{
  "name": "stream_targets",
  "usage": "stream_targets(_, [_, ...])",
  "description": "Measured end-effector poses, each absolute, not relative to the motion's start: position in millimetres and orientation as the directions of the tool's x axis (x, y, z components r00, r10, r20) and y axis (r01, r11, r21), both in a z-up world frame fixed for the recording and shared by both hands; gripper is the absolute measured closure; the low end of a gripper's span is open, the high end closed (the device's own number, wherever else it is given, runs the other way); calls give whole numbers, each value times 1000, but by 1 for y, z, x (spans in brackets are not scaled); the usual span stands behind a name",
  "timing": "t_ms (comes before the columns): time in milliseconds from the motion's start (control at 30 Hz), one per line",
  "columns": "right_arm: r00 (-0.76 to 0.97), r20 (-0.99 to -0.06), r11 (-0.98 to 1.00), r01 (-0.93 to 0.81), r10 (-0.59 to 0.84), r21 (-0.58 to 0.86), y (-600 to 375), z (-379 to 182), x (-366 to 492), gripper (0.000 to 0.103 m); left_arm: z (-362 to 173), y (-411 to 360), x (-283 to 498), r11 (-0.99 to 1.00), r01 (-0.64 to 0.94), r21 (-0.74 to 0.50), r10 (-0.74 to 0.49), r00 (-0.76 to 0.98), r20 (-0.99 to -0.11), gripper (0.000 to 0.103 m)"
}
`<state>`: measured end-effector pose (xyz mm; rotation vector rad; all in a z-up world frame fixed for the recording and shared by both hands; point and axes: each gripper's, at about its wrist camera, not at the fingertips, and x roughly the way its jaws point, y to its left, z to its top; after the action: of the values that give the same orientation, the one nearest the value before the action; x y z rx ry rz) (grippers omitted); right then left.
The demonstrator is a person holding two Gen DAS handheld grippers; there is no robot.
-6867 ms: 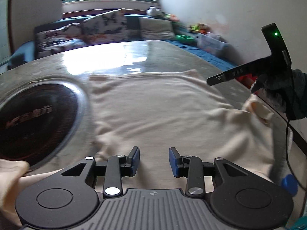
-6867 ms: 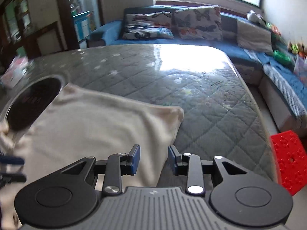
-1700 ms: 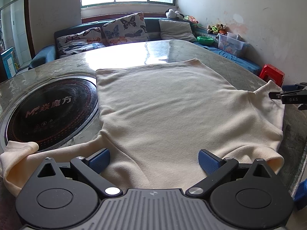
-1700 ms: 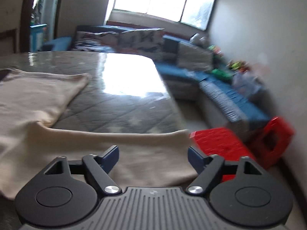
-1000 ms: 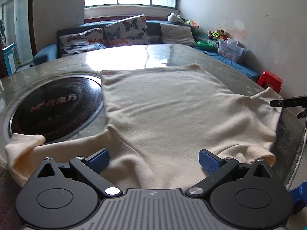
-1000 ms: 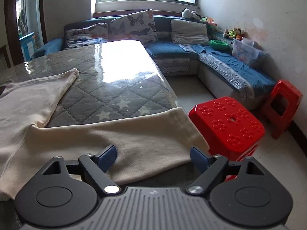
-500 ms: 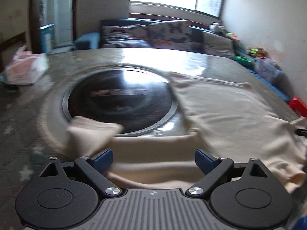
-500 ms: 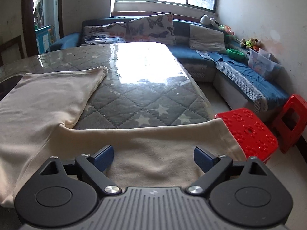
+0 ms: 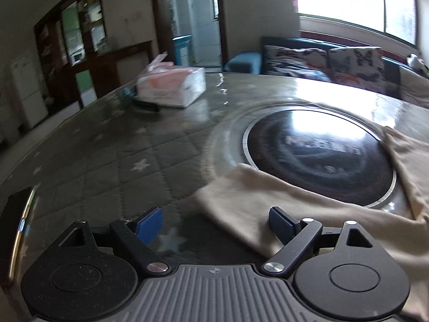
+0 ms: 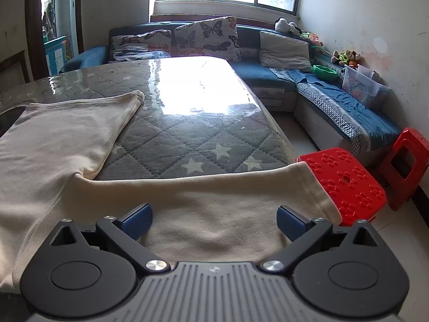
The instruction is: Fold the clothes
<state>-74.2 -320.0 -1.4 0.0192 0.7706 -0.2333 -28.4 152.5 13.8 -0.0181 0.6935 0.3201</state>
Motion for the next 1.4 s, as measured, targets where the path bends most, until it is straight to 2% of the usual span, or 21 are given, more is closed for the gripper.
stream_targets(133, [693, -691, 973, 218, -206, -71, -319, -1, -75, 2, 20, 154, -30, 954, -292, 70, 271, 734, -623, 15])
stream_targets(300, [694, -688, 972, 223, -212, -74, -319, -1, -75, 2, 28, 113, -33, 993, -115, 9, 95, 777, -623, 15])
stream_targets(567, [698, -684, 971, 231, -210, -62, -321, -3, -77, 1, 23, 45, -38, 991, 132, -9, -109, 782, -614, 15])
stream_targets(667, [700, -683, 971, 233, -208, -56, -322, -3, -77, 0, 16, 32, -35, 989, 144, 22, -98, 771, -629, 16])
stream_targets(733, [701, -682, 971, 234, -206, -53, -322, -4, -78, 0, 12, 38, -30, 993, 114, 21, -74, 764, -641, 13])
stream_targets(900, [703, -681, 971, 232, -205, -52, -322, -4, -79, 0, 12, 50, -24, 998, 61, 21, -33, 759, -651, 14])
stream_targets(1133, [703, -681, 971, 234, -206, -52, -322, -3, -79, 0, 22, 37, -21, 995, 103, -15, -90, 778, -622, 14])
stream_targets(1233, [703, -681, 971, 236, -204, -47, -323, -4, -79, 0, 13, 32, -14, 994, 103, 25, -63, 767, -639, 13])
stream_targets(1400, [703, -681, 971, 233, -204, -51, -323, -3, -80, 0, 13, 46, -19, 995, 102, 19, -66, 764, -642, 14])
